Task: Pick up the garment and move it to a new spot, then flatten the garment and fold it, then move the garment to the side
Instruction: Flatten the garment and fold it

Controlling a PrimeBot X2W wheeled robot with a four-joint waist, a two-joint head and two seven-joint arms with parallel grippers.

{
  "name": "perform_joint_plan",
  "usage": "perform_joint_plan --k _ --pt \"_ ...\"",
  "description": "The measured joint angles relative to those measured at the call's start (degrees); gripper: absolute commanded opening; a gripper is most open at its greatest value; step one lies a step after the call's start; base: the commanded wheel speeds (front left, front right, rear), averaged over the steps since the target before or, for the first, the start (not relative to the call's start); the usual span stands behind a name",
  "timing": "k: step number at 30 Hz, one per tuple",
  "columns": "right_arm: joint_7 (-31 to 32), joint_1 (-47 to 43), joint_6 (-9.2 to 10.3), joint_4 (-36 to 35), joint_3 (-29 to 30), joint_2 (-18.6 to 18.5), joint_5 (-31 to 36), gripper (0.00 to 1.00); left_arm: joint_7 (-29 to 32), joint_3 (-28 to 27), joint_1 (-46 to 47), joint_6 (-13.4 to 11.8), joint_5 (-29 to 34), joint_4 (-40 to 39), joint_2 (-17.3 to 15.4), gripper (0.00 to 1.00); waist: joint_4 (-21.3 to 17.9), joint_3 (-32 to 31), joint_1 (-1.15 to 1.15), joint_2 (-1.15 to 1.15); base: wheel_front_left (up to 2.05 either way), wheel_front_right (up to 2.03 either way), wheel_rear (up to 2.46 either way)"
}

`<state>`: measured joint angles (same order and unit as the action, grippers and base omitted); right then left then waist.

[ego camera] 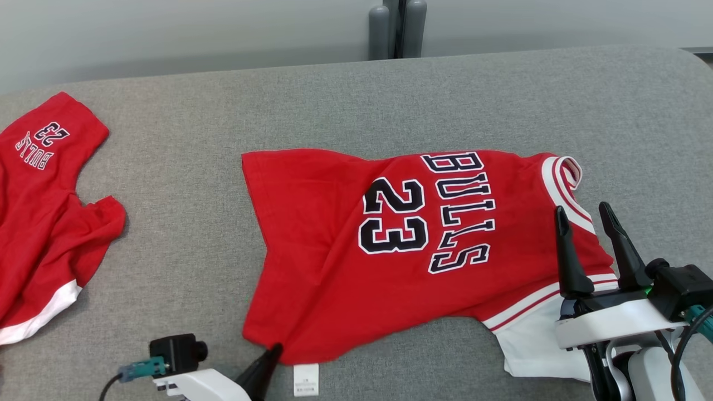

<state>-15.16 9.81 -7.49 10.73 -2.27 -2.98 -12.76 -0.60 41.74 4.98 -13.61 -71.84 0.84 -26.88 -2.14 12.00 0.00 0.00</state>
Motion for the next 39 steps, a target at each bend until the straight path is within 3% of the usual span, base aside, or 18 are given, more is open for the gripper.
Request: perform_joint_plan --k 1,2,3,8,21,27,30,39 --pt "0.0 0.0 0.00 0.0 0.0 0.0 0.0 1.00 0.6 0.4 0.0 0.2 -0.2 0.3 0.2 0.32 0.0 0.1 0.00 0.00 0.00 0.00 0.00" --pt "0.0 0.0 0.00 0.1 0.0 0.0 0.0 1.00 0.8 0.7 0.1 0.3 -0.2 0.6 0.5 0.83 0.0 0.2 0.00 0.00 0.00 0.00 0.00" --pt "0.0 0.0 0.00 0.3 0.0 0.0 0.0 1.00 1.0 1.0 0.1 0.5 -0.2 1.0 0.7 1.00 -0.1 0.2 0.00 0.00 0.00 0.00 0.00" --pt "0.0 0.1 0.00 0.6 0.2 -0.7 0.1 1.00 -0.7 0.5 0.7 1.0 0.8 1.8 0.8 1.00 -0.3 -0.1 0.00 0.00 0.00 0.00 0.00" --pt "0.0 -2.8 0.00 -3.1 0.5 -2.7 0.6 1.00 -11.7 -3.9 2.6 -2.3 12.6 -3.2 -6.9 1.00 -0.4 -3.8 0.00 0.00 0.00 0.00 0.00" --pt "0.0 -3.4 0.00 -5.1 -0.9 -3.4 0.7 1.00 -14.3 -11.0 3.3 -3.1 21.8 -3.7 -5.8 1.00 0.0 -5.4 0.00 0.00 0.00 0.00 0.00" --pt "0.0 -3.4 0.00 -6.9 -2.1 -3.7 0.7 1.00 -14.3 -16.0 3.2 -3.3 28.1 -5.5 -3.3 1.00 0.3 -5.7 0.00 0.00 0.00 0.00 0.00" --pt "0.0 -3.3 0.00 -11.3 -3.5 -4.1 0.8 1.00 -14.4 -26.6 -1.6 0.6 37.5 -3.9 4.3 1.00 0.9 -6.9 0.00 0.00 0.00 0.00 0.00"
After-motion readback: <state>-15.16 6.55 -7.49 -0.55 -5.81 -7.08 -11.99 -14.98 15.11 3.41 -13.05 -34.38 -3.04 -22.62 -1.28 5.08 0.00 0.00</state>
